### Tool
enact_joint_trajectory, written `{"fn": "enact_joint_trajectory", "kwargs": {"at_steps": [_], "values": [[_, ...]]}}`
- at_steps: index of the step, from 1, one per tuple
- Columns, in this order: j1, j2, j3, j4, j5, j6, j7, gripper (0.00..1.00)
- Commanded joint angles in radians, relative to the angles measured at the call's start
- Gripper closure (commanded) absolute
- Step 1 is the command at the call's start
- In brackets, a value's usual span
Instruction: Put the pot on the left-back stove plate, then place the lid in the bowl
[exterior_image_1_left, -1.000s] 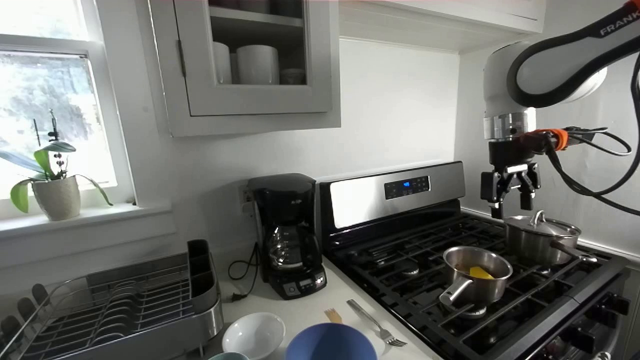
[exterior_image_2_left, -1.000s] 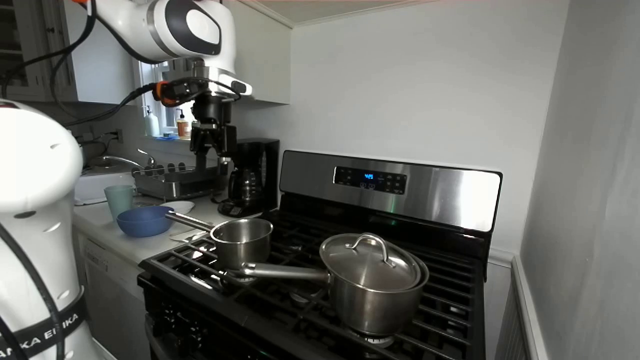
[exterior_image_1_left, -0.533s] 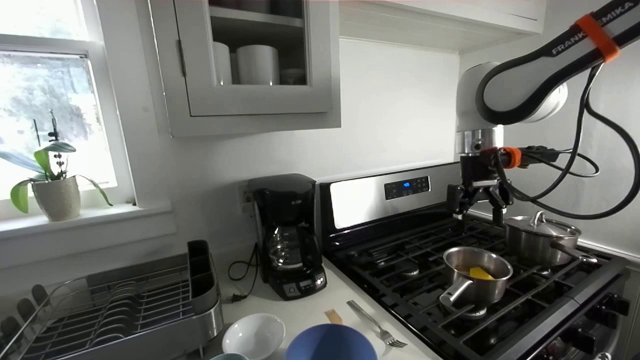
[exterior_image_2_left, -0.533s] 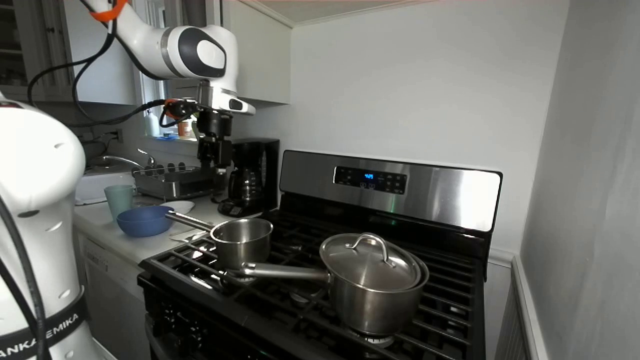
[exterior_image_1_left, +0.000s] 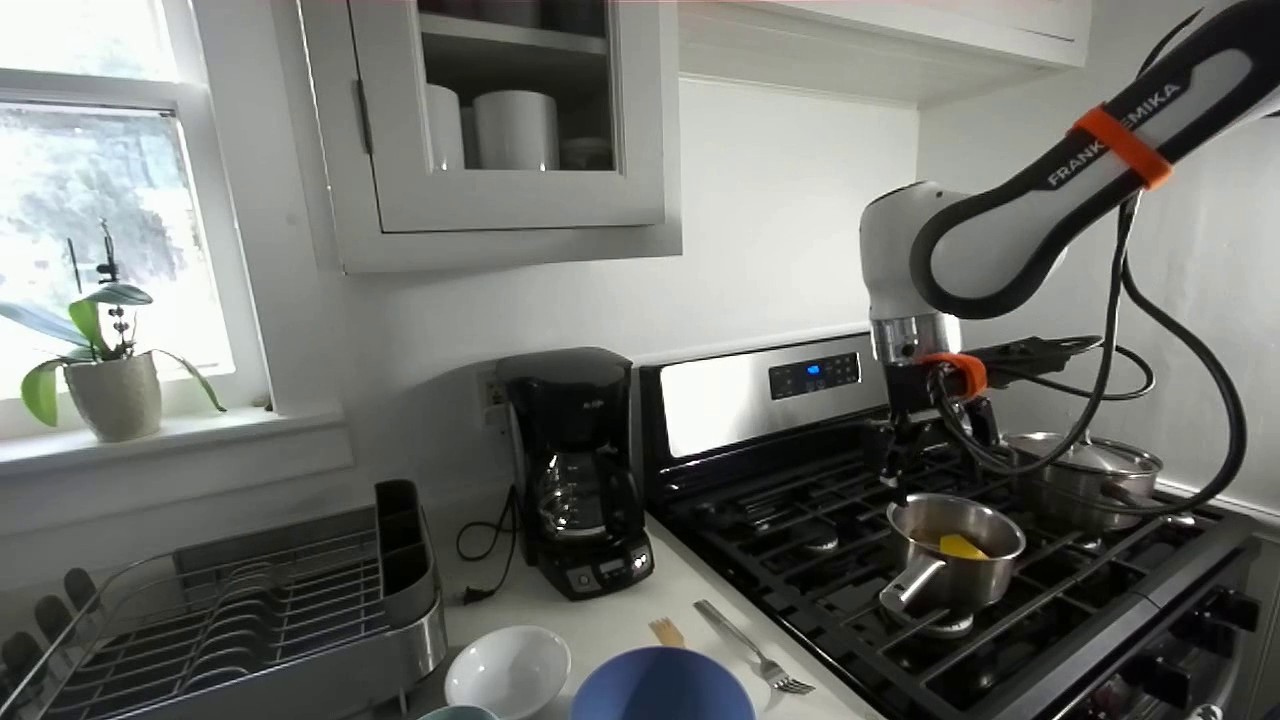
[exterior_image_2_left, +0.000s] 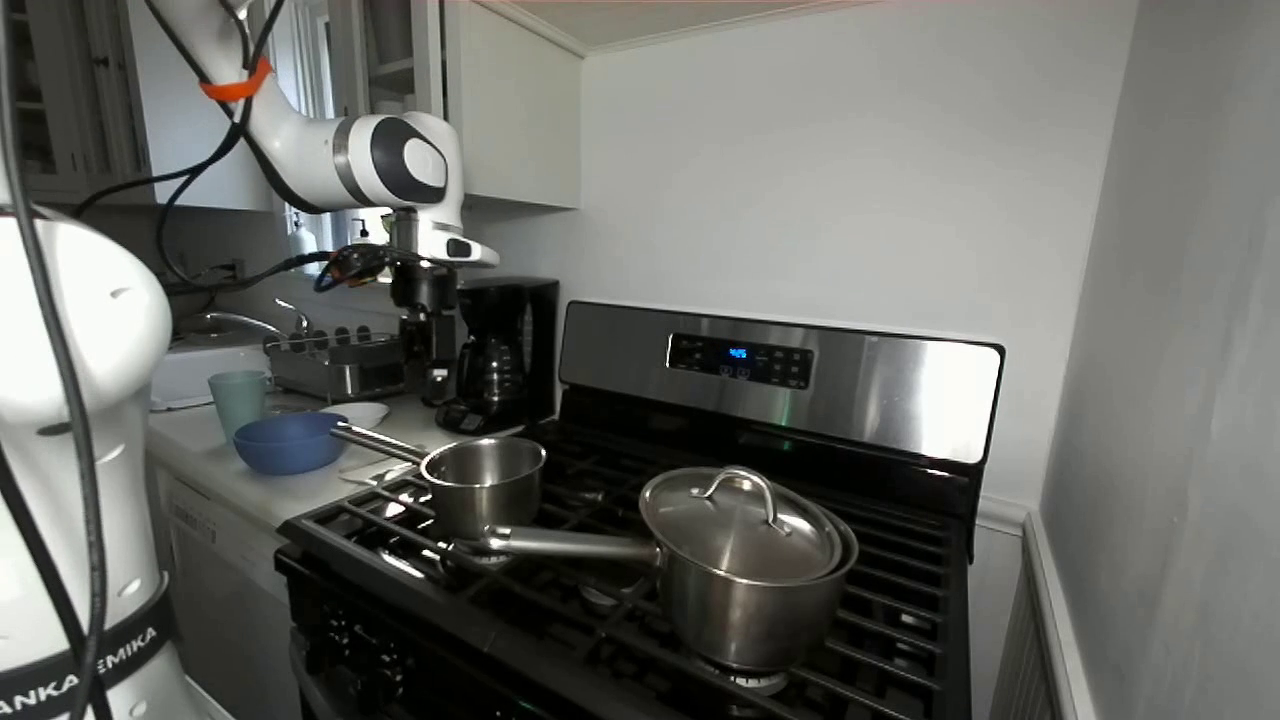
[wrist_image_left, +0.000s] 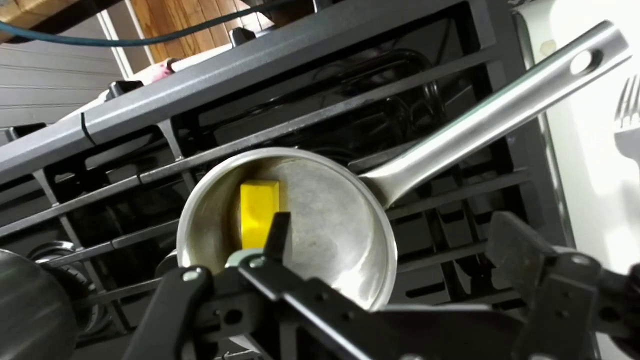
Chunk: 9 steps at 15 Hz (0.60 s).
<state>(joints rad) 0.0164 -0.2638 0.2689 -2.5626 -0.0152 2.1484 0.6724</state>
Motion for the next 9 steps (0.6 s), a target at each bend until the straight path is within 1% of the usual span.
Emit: {"fn": "enact_joint_trajectory", "kwargs": {"at_steps": [1,3,4,5,9], "values": [[0.002,0.063,-0.006,-0.004,-0.121,0.106,0.071,0.0],[0.005,0.096,-0.018,-0.008,-0.159,0.169,0.093,0.0],[0.012,0.109,-0.031,-0.006,-0.142,0.181,0.068,0.0],[0.024,0.082,-0.035,-0.001,-0.123,0.135,0.057,0.0],[0.025,0.112,-0.046,-0.001,-0.123,0.163,0.056,0.0]]}}
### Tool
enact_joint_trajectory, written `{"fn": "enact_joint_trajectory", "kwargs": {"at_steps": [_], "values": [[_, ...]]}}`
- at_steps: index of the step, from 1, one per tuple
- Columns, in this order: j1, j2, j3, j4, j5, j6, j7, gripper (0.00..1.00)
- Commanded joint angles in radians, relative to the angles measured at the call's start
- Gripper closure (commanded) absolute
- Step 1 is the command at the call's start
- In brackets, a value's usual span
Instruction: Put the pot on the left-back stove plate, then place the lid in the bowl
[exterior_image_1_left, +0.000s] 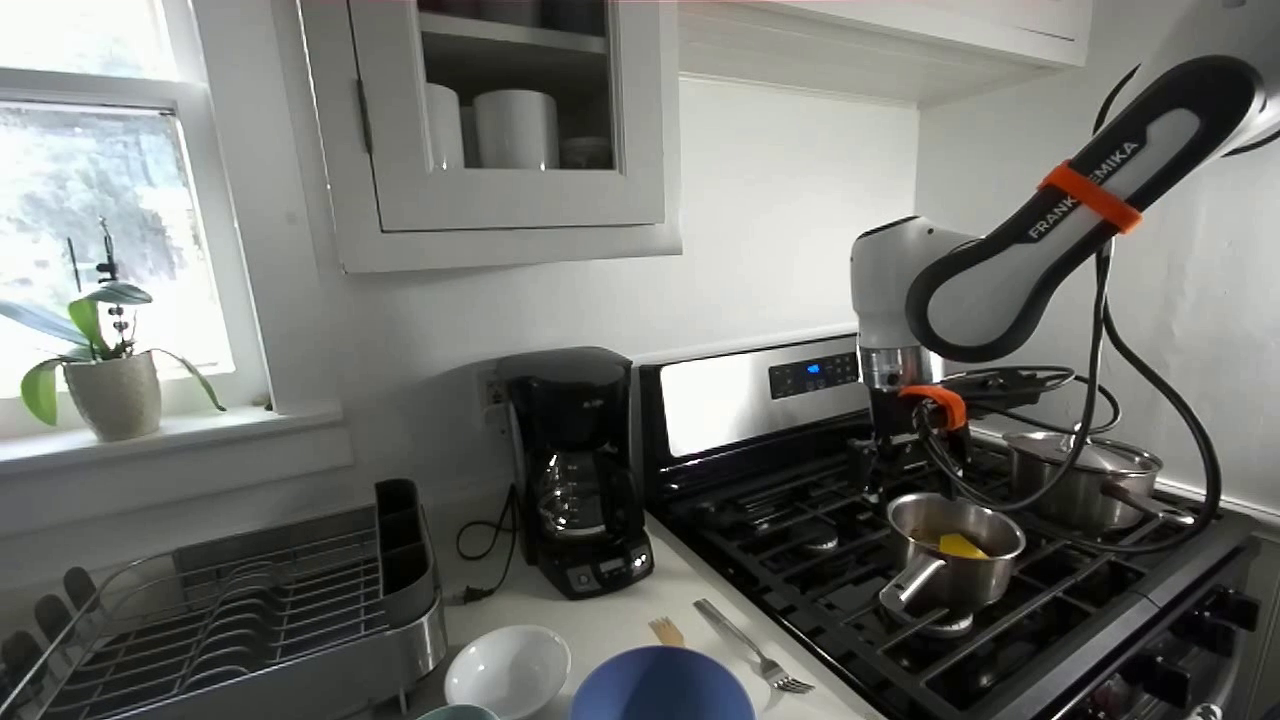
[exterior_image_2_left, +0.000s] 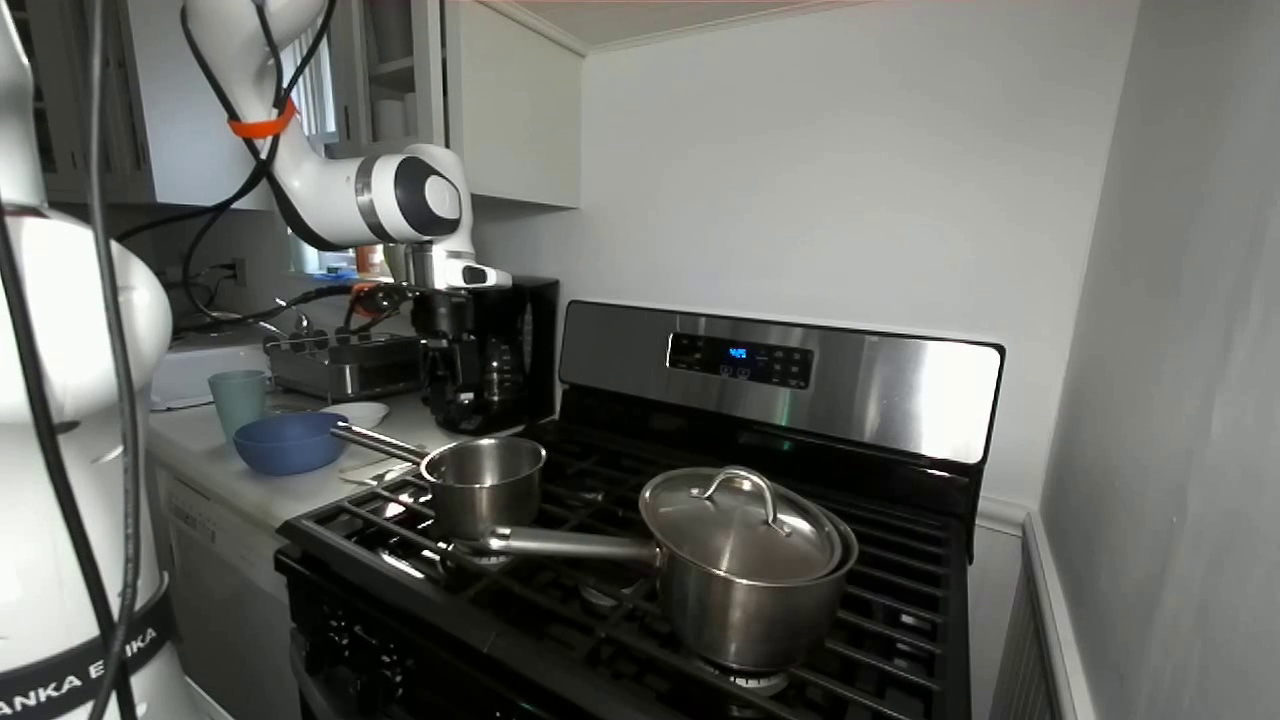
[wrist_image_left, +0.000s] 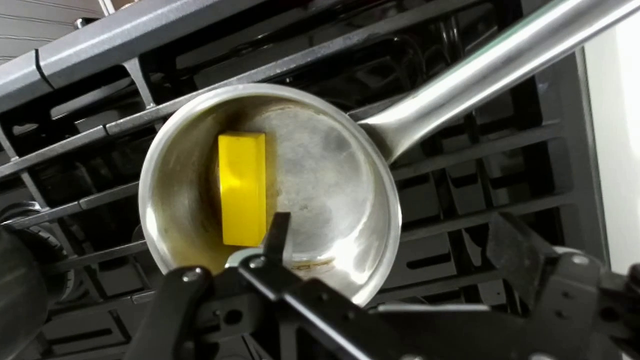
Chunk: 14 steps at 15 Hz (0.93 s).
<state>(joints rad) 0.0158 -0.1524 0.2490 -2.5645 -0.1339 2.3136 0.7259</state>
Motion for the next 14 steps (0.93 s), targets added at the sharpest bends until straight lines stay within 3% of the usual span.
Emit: {"fn": "enact_joint_trajectory", "kwargs": {"at_steps": [1,8,14], "values": [[0.026,0.0,-0.026,0.001,-0.004,-0.002,0.003,0.0],[0.019,0.113,-0.062,0.015,-0.014,0.138,-0.019,0.0],[0.033,0.181,-0.097,0.022,0.007,0.191,-0.025,0.0]]}}
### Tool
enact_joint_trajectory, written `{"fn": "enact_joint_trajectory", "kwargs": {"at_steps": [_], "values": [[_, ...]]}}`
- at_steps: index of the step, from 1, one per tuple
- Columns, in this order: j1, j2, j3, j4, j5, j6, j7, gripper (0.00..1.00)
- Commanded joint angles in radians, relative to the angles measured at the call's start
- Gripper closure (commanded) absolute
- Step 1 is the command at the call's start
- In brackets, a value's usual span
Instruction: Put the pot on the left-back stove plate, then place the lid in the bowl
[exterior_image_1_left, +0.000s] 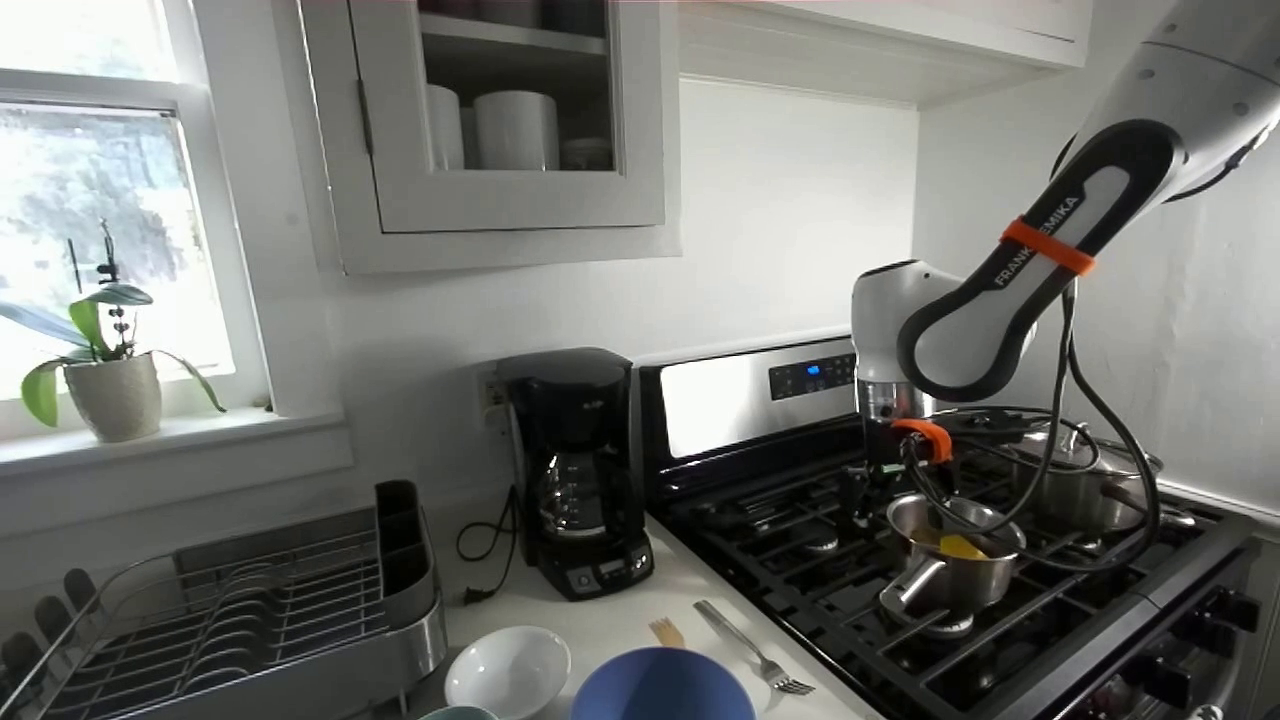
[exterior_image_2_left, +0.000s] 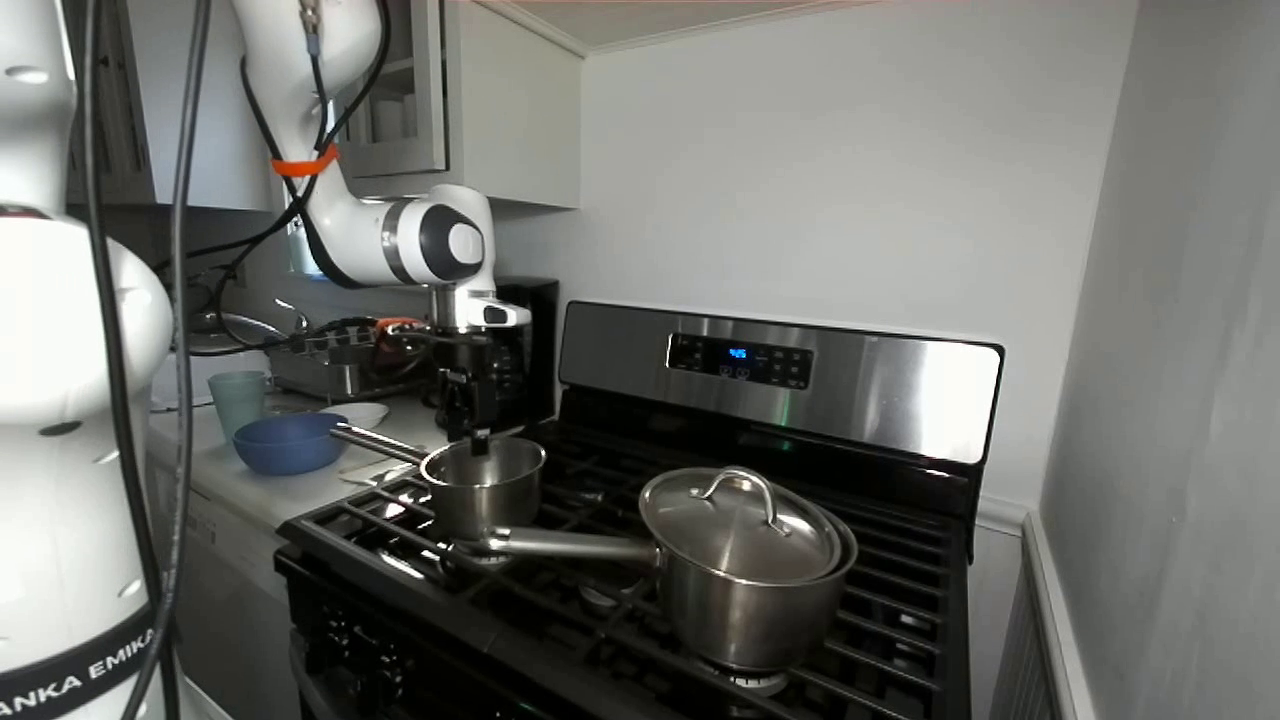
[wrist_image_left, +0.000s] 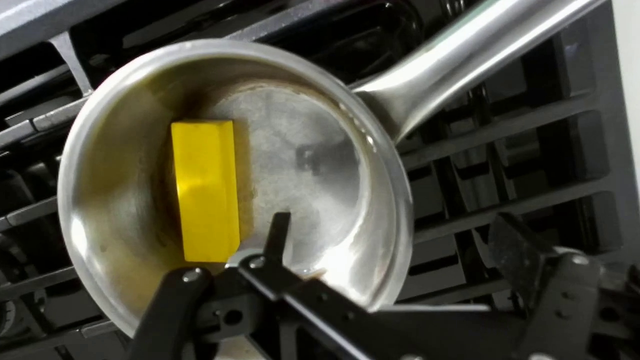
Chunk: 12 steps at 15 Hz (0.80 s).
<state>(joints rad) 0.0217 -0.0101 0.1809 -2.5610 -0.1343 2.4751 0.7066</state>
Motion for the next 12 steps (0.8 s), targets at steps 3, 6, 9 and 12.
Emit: {"fn": "enact_joint_trajectory", "kwargs": {"at_steps": [3,6,9,12], "values": [[0.037,0.053,-0.042,0.023,0.006,0.045,-0.004,0.34],[0.048,0.055,-0.05,0.029,0.011,0.035,-0.005,0.56],[0.053,0.043,-0.056,0.028,0.008,0.024,0.0,0.78],[0.053,0.031,-0.062,0.024,0.004,0.022,-0.001,0.98]]}}
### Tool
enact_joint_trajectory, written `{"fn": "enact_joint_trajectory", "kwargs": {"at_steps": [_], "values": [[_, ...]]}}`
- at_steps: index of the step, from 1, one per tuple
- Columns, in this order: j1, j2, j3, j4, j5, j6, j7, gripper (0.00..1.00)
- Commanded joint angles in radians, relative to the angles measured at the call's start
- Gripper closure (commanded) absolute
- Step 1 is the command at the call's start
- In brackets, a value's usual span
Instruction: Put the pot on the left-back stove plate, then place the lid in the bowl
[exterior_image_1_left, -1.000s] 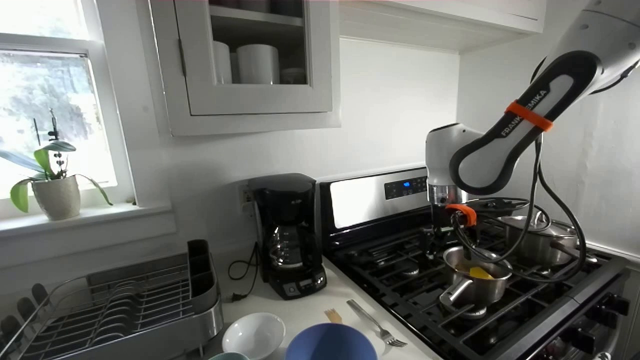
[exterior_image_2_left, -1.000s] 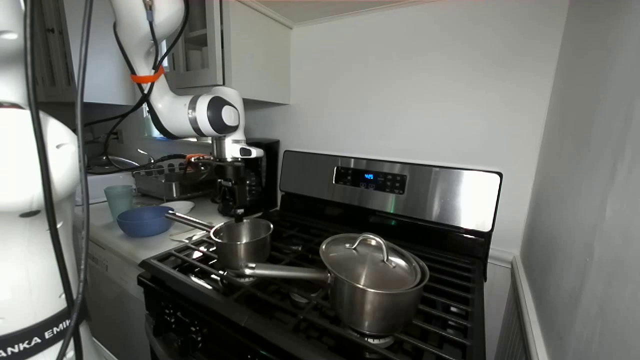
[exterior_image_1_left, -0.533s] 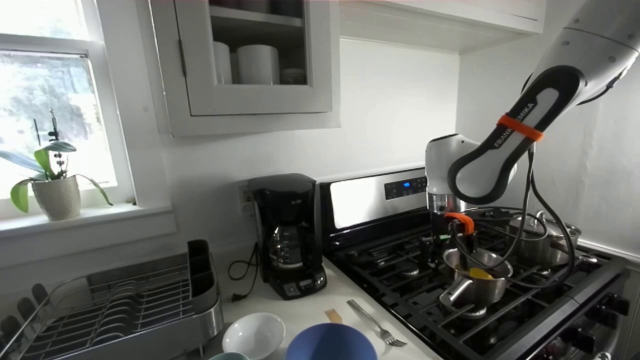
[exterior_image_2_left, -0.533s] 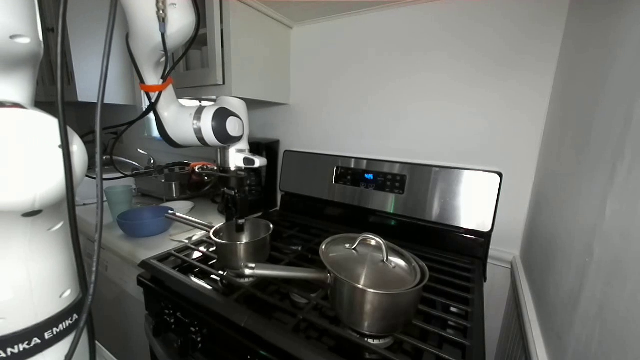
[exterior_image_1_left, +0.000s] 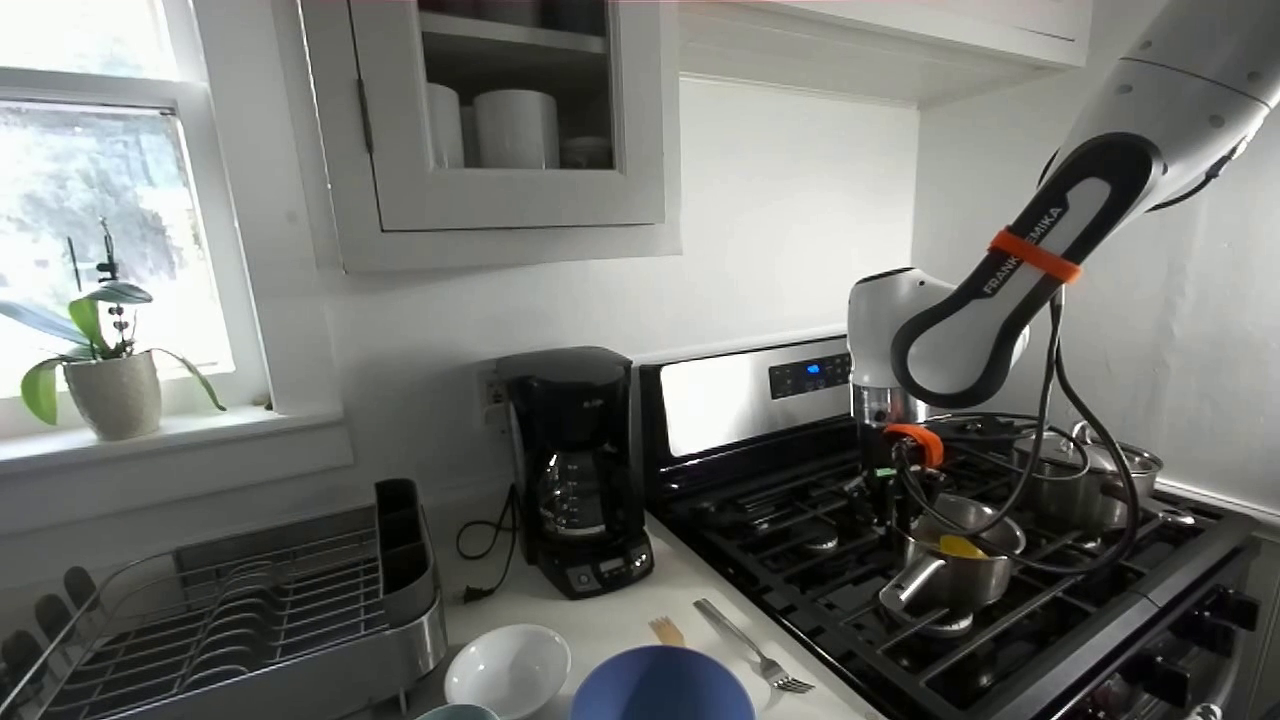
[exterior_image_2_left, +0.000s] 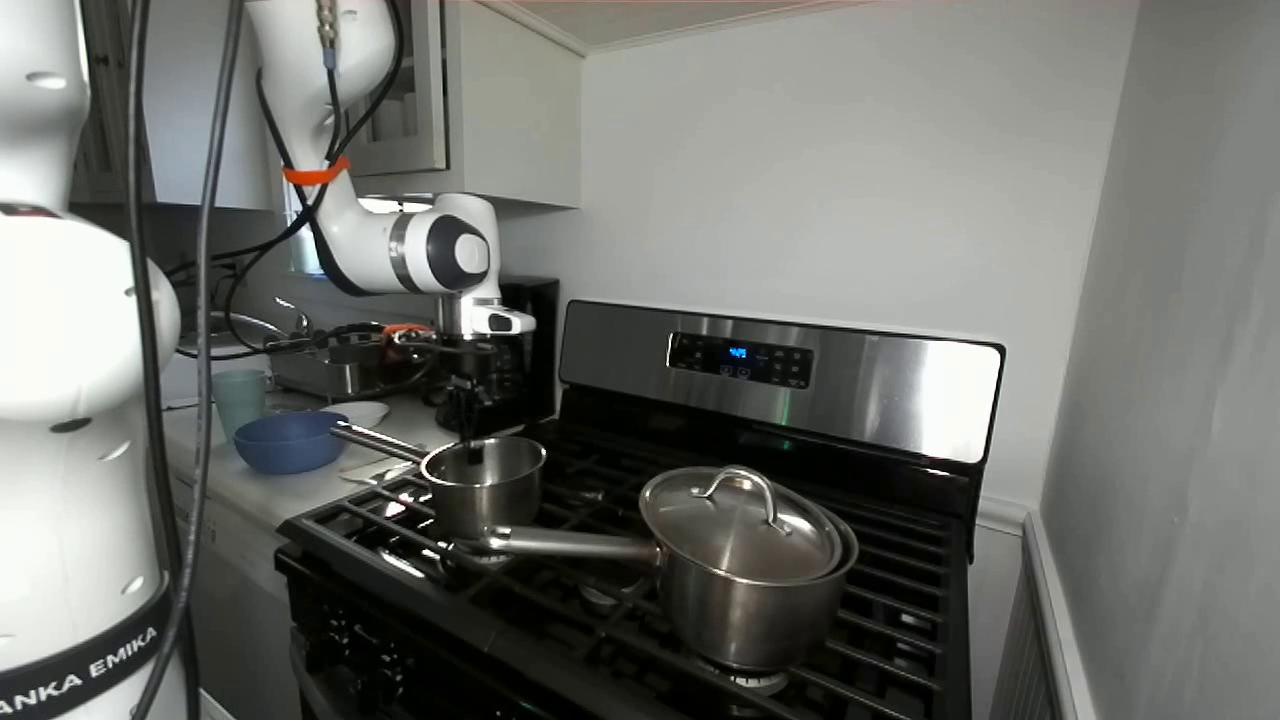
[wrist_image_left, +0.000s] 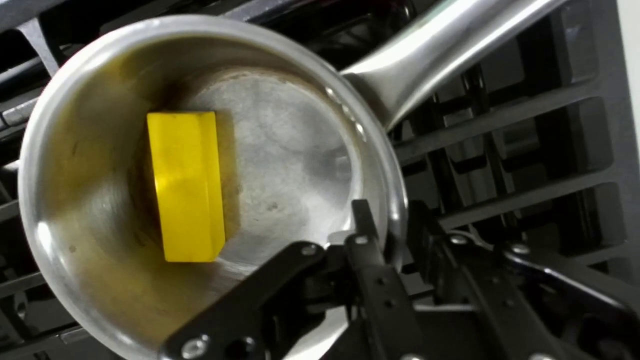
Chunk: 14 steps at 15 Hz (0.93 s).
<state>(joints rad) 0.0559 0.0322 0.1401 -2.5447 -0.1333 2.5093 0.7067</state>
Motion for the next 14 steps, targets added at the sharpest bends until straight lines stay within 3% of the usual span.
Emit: {"fn": "enact_joint_trajectory", "kwargs": {"at_steps": [1,7,14], "values": [[0.019,-0.014,-0.022,0.007,0.013,-0.009,-0.012,1.0],[0.013,-0.081,-0.035,0.002,-0.01,-0.054,-0.053,0.98],[-0.007,-0.126,-0.035,0.102,-0.191,-0.192,-0.218,0.98]]}}
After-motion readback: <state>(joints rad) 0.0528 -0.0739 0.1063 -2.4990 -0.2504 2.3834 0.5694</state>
